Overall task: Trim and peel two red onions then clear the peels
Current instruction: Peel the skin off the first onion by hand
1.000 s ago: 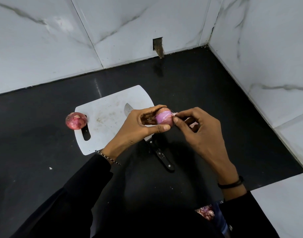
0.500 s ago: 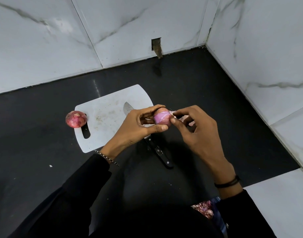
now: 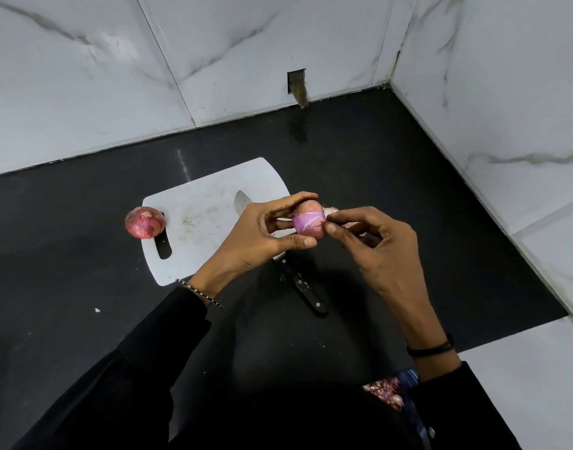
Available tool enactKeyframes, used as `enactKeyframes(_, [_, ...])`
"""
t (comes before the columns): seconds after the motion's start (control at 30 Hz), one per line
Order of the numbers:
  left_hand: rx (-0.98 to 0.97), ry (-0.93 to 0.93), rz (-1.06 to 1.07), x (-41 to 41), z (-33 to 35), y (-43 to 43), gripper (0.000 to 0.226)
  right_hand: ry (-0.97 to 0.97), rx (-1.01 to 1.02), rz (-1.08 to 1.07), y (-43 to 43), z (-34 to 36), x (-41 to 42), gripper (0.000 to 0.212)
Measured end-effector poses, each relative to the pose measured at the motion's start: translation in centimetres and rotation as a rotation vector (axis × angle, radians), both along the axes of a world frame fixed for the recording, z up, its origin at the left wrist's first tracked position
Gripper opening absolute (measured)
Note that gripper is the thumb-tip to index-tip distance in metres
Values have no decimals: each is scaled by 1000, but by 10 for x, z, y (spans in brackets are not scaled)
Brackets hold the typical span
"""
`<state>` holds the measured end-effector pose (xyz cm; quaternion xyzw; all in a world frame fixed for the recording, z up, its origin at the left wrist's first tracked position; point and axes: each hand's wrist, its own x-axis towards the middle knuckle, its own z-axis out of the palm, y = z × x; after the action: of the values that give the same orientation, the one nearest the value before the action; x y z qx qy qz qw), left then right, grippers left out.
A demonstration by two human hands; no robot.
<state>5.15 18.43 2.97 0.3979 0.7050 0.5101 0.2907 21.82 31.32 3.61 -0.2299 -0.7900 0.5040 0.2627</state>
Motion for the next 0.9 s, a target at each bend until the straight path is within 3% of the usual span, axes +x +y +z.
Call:
enactKeyframes(0.5, [-75, 130, 0, 7, 9, -3, 69, -158, 379, 40, 5, 3, -7, 17])
enactKeyframes(0.73, [-78, 142, 17, 12, 9, -1, 61, -292, 409, 91, 3, 0, -8, 12])
enactKeyframes(0.9, [-59, 88, 45, 11, 2, -1, 65, -180, 279, 38, 2, -4, -6, 11])
